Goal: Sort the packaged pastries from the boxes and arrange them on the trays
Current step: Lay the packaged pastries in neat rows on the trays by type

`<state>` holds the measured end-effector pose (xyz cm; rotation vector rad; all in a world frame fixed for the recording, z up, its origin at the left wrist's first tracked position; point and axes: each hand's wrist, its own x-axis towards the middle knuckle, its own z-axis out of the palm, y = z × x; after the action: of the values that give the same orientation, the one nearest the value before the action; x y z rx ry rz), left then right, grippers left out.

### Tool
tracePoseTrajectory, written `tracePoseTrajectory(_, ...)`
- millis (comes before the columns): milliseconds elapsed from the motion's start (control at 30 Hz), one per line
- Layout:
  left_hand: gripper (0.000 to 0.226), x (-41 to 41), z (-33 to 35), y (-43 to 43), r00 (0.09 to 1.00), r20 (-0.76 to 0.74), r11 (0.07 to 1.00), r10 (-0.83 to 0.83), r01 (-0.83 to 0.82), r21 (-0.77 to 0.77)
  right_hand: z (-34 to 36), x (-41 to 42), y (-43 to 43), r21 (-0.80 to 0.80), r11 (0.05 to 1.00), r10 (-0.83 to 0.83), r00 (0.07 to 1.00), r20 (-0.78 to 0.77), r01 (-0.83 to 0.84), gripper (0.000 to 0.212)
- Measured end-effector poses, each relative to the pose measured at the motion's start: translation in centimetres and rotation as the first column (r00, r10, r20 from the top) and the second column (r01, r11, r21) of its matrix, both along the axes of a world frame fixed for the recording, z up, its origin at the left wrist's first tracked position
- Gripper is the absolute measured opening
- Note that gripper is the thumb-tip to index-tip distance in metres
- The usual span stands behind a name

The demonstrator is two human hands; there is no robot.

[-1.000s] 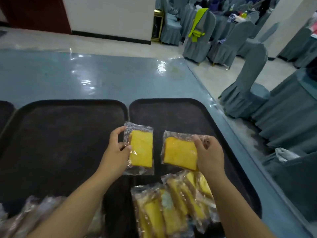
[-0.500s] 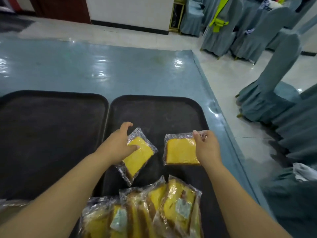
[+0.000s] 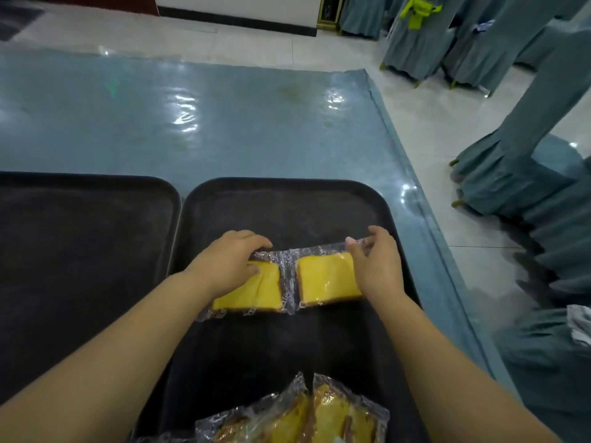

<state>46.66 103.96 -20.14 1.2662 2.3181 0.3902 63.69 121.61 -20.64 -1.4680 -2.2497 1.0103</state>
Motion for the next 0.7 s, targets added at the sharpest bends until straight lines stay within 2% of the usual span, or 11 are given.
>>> tracePoseTrajectory(67,0.042,0.9,-0.5,-0.1,0.997,-0.062,0.997,0.044,-0.04,0.071,-0.5,0.2,-0.3,0.174,0.98,0.079,0.99,0.115,-0.099,0.057)
tracePoseTrajectory(133,0.035,2.4,-1.1,-0.7,0.99,-0.105,0.984,0.098,-0.08,0.157,-0.8,1.0,-1.1,0.313,0.929,0.145,0.973,0.178,-0.195,0.049)
tracePoseTrajectory(200,0.03,3.7,-1.5,-1.6,0.981,-0.14,0.97,0.134,-0.1,0.222,-1.1,1.9,-2.1,0.371,0.889,0.215,0.96,0.178,-0.268,0.039)
tracePoseTrajectory(333,0.025,6.2,-1.9,-3.3,0.969,-0.177,0.969,0.17,-0.132,0.209,-1.8,3.7,-4.6,0.411,0.789,0.381,0.889,0.254,-0.456,0.032)
tracePoseTrajectory(367,0.028,6.8,-1.8,-3.7,0.967,-0.193,0.975,0.165,-0.131,0.179,-2.0,4.0,-5.1,0.394,0.764,0.42,0.857,0.299,-0.511,0.033)
tracePoseTrajectory(467,0.045,8.4,-1.9,-4.5,0.967,-0.217,0.991,0.135,-0.132,0.029,-1.9,4.5,-6.0,0.184,0.742,0.502,0.716,0.485,-0.645,0.058)
tracePoseTrajectory(500,0.051,9.0,-2.1,-4.7,0.967,-0.222,0.991,0.123,-0.13,-0.016,-2.1,4.7,-6.0,0.122,0.743,0.52,0.683,0.513,-0.658,0.058)
tracePoseTrajectory(600,0.072,9.9,-2.3,-4.5,0.97,-0.238,0.989,0.056,-0.087,-0.121,-1.8,4.6,-5.9,0.082,0.738,0.526,0.647,0.552,-0.67,0.059)
tracePoseTrajectory(700,0.112,9.3,-2.4,-3.6,0.979,-0.2,0.989,0.035,-0.063,-0.132,-1.9,3.6,-5.1,0.071,0.739,0.518,0.632,0.577,-0.67,0.065)
